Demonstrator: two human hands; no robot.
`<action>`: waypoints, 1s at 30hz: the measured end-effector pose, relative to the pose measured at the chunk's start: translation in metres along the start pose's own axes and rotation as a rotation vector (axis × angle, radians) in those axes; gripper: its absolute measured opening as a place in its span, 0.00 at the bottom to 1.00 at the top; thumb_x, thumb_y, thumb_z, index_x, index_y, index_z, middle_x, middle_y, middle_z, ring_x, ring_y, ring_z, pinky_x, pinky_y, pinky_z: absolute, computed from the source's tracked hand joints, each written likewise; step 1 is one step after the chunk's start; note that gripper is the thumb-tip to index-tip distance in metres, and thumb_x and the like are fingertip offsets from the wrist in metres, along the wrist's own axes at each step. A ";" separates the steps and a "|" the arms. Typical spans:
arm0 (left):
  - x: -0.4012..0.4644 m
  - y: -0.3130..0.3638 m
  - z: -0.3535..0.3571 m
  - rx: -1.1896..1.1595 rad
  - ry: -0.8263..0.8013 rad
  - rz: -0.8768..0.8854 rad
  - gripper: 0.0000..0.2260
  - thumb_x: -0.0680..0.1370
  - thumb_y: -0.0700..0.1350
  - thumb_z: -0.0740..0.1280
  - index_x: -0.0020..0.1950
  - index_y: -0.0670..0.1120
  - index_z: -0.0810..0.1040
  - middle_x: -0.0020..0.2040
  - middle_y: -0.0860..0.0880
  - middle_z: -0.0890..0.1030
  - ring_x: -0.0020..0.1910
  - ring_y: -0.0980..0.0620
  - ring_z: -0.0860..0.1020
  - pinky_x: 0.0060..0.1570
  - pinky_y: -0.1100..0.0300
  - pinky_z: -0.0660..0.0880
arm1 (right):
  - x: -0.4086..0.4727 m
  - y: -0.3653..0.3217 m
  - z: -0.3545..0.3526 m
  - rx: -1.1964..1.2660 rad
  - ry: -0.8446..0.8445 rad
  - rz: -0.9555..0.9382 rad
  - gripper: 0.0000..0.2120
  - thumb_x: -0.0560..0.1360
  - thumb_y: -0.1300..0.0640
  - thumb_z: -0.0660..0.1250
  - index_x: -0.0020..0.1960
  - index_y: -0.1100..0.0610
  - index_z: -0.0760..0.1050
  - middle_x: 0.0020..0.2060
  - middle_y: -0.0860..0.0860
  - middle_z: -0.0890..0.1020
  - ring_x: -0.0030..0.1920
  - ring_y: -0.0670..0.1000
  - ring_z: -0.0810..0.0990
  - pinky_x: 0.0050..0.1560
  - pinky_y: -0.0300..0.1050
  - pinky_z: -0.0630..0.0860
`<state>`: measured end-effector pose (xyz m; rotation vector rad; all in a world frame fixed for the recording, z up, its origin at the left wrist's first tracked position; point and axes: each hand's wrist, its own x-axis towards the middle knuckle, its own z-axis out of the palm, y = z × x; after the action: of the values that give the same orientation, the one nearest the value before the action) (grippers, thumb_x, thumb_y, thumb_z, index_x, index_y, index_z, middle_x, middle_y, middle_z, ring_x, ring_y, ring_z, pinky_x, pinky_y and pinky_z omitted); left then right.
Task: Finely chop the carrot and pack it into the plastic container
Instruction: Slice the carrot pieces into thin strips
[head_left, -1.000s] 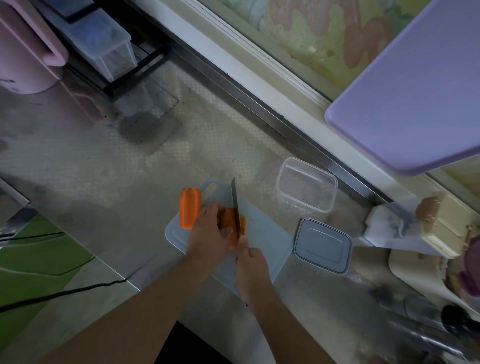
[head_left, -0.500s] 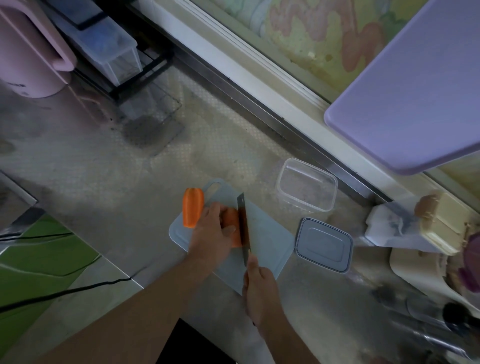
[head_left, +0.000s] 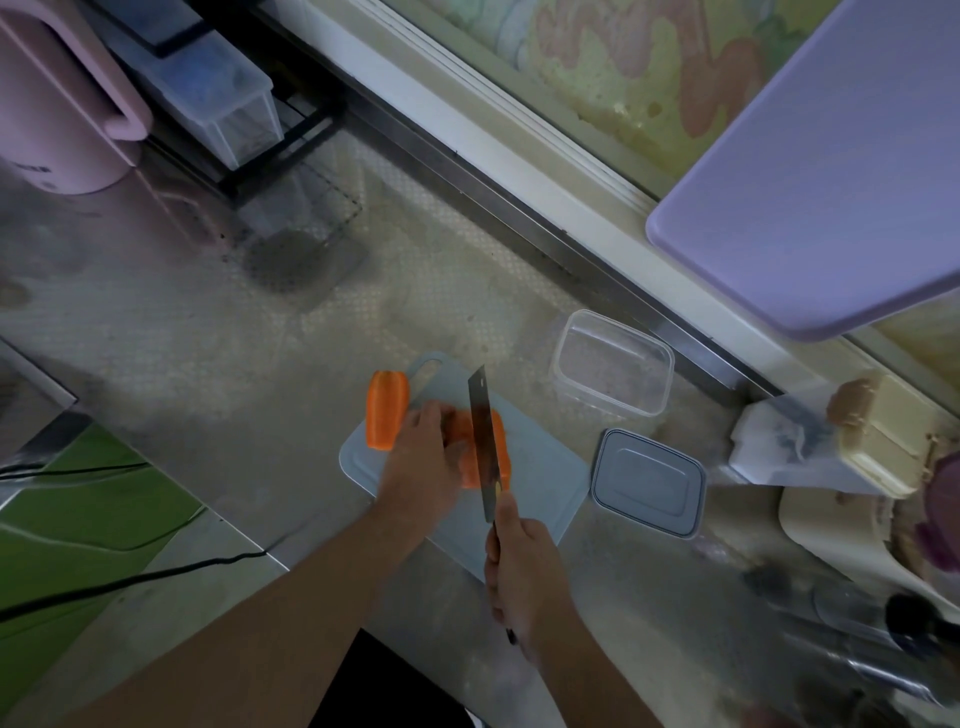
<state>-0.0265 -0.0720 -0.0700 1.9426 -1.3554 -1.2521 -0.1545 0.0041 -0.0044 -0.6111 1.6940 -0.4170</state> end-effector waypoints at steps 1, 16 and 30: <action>0.000 0.001 0.000 0.003 0.001 -0.006 0.11 0.82 0.42 0.68 0.64 0.49 0.74 0.59 0.51 0.75 0.54 0.51 0.78 0.57 0.49 0.79 | 0.001 0.000 0.000 -0.013 0.007 0.000 0.26 0.83 0.36 0.52 0.32 0.50 0.63 0.28 0.50 0.63 0.25 0.48 0.58 0.28 0.42 0.55; 0.000 0.002 0.003 0.032 0.037 -0.019 0.07 0.82 0.40 0.68 0.56 0.48 0.73 0.51 0.53 0.75 0.48 0.53 0.77 0.48 0.59 0.74 | 0.002 0.000 -0.003 -0.049 0.010 0.008 0.26 0.83 0.37 0.52 0.31 0.49 0.62 0.27 0.49 0.62 0.24 0.47 0.58 0.27 0.40 0.55; 0.001 0.007 0.003 0.029 0.063 -0.032 0.07 0.80 0.38 0.68 0.53 0.48 0.73 0.49 0.54 0.76 0.47 0.53 0.77 0.45 0.63 0.70 | 0.003 0.026 0.001 -0.187 0.072 0.034 0.26 0.82 0.34 0.51 0.39 0.52 0.71 0.31 0.47 0.72 0.29 0.45 0.70 0.30 0.39 0.66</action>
<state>-0.0327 -0.0756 -0.0665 2.0139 -1.3224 -1.1817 -0.1587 0.0235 -0.0220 -0.7093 1.8229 -0.2605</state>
